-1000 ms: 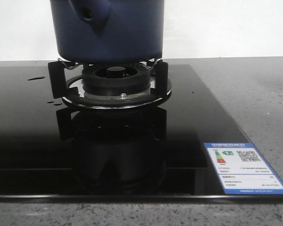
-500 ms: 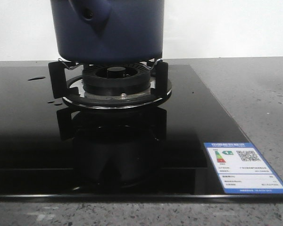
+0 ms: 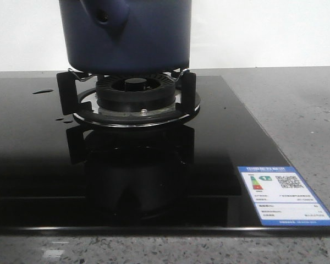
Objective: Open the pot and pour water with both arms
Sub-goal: 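Reach the right gripper to the light blue plastic cup and grasp it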
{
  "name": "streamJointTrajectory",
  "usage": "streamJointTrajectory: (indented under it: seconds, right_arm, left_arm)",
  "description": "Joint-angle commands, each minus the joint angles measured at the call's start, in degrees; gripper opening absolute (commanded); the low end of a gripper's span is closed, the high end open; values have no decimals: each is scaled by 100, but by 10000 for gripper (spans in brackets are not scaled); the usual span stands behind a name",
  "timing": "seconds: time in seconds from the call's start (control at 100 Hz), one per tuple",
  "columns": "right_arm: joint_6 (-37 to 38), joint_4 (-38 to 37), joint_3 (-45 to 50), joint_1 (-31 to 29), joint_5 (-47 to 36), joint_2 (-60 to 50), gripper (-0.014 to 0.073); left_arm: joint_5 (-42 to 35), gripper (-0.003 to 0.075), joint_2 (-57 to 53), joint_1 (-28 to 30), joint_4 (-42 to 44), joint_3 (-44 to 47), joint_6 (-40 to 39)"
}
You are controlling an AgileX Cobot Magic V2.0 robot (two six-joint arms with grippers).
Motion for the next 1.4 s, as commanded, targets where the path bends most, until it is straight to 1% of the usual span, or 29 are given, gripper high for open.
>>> streamJointTrajectory:
  seconds: [0.0,0.15,0.31,0.48,0.73,0.89,1.03,1.19,1.32,1.391]
  right_arm:
    - [-45,279,157,-37,-930,-110,541]
    - [-45,497,424,-37,-1103,-138,541]
    - [-45,710,450,-37,-1164,-125,543]
    - [-45,754,450,-37,-1423,-125,543]
    - [-45,741,450,-37,-1592,-125,543]
    - [-45,703,638,-37,-2167,-101,556]
    - [-45,769,850,-37,-2292,-64,596]
    - [-45,799,1135,-37,-2536,-64,596]
    - [-45,1013,1340,-37,-3061,-32,596]
    - [-45,1190,1372,-37,-3132,85,596]
  left_arm:
    - [-85,223,-143,16,-477,-181,-74]
    - [-85,223,-143,16,-477,-181,-74]
    - [-115,223,-143,16,-477,-181,-74]
    - [-121,223,-143,16,-477,-181,-74]
    - [-121,223,-143,16,-488,-181,-74]
    - [-121,223,-143,16,-497,-181,-74]
    - [-121,223,-143,16,-497,-181,-74]
    - [-110,223,-143,16,-510,-181,-74]
    - [-110,223,-143,4,-554,-181,-74]
    - [-122,223,-143,4,-569,-181,-74]
